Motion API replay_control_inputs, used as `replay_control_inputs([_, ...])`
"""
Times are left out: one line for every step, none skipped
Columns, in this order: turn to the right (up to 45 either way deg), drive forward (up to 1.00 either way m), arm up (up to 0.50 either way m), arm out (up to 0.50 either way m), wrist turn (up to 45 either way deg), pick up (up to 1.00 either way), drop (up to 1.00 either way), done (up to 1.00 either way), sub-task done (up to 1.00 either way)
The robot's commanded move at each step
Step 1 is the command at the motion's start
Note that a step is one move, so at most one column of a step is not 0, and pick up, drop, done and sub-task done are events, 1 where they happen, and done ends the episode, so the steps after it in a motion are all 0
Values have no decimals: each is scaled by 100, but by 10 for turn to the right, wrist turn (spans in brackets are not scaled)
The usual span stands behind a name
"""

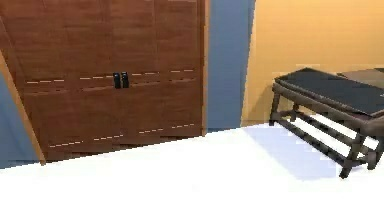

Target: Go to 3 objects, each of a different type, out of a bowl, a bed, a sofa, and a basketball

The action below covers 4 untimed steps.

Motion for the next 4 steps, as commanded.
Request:
replay_control_inputs([360,0,0,0,0,0,0,0,0])
replay_control_inputs([0,40,0,0,0,0,0,0,0])
replay_control_inputs([360,0,0,0,0,0,0,0,0])
replay_control_inputs([0,65,0,0,0,0,0,0,0])
